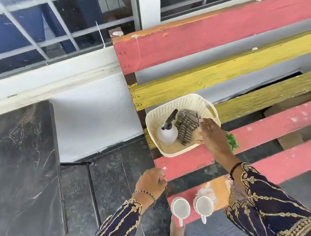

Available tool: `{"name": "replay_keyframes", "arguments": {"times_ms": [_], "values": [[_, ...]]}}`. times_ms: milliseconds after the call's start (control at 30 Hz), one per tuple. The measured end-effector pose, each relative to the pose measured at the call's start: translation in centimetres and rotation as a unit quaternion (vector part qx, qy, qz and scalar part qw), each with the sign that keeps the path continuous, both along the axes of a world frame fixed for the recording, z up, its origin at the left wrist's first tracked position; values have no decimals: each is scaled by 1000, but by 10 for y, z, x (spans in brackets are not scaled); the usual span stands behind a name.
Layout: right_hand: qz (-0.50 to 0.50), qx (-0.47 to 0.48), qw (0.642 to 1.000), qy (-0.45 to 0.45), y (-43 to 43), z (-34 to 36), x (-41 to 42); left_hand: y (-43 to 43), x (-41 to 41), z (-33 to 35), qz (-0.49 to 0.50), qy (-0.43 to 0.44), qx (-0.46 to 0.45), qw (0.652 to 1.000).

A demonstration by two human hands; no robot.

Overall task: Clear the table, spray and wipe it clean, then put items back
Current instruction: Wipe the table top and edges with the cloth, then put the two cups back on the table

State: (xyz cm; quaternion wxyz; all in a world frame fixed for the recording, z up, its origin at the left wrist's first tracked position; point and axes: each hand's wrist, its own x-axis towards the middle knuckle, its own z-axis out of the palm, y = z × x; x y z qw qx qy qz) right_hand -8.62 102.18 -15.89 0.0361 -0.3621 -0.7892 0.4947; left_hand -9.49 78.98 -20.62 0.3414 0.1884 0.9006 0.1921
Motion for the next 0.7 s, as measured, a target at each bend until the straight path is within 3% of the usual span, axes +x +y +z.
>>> {"name": "replay_keyframes", "arguments": {"times_ms": [133,300,533,700], "values": [[19,-25,999,11,-9,-19,46,8,17,-12,-21,-47,-23,998],[68,-15,993,-96,-16,-60,99,17,39,-39,-86,-85,-95,988],[246,27,922,-297,-31,-126,151,31,67,-72,-164,-66,-197,964],[290,53,898,-325,-47,-153,167,35,77,-92,-153,-43,-211,964]]}}
